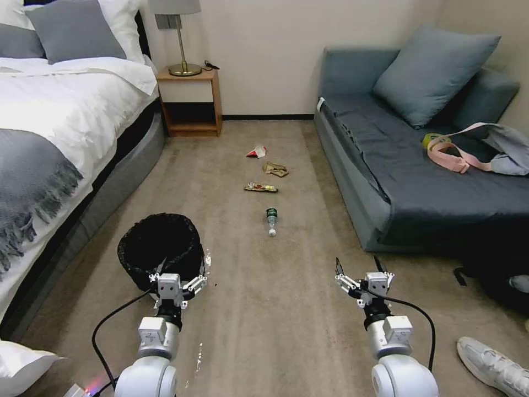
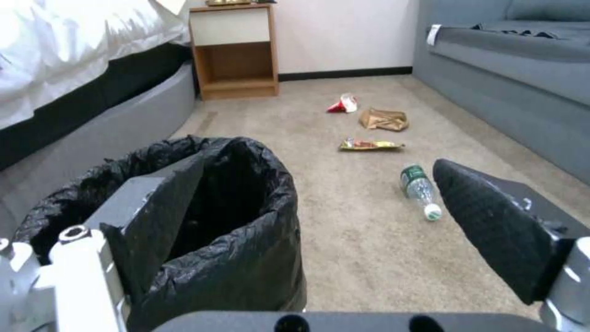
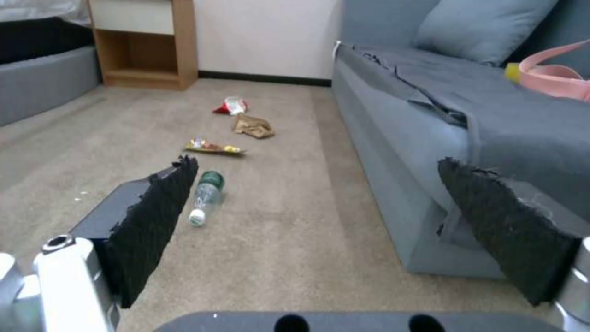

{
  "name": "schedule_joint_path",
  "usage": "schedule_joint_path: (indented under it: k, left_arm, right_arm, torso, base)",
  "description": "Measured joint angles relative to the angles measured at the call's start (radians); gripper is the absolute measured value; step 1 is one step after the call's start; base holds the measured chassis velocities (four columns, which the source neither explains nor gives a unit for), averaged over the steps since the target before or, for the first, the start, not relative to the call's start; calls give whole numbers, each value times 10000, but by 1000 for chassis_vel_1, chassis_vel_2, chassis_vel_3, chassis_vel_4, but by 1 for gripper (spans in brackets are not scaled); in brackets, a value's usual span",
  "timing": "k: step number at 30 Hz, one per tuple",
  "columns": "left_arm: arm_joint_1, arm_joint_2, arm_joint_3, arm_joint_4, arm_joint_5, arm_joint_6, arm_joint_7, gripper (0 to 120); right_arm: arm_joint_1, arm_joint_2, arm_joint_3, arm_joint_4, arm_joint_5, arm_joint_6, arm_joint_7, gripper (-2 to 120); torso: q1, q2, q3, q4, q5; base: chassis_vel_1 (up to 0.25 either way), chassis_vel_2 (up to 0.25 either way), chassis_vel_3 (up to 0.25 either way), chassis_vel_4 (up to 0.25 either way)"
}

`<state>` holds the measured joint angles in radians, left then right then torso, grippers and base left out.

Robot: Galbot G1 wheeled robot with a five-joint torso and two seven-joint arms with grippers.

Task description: Pick up the trash bin, then pick up the garbage on the floor and place it into the trash bin.

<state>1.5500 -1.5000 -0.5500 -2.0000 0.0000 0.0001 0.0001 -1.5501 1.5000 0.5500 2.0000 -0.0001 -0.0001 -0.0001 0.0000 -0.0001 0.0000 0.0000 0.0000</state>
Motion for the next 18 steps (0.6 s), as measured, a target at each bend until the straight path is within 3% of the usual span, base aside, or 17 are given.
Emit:
schedule_joint_path:
  k: [18]
  left_arm:
    - [0,0,0,0,0,0,0,100]
  right_arm:
    - [0,0,0,0,0,0,0,100]
  torso:
    - [0,0,0,0,0]
  base:
    - [0,0,0,0]
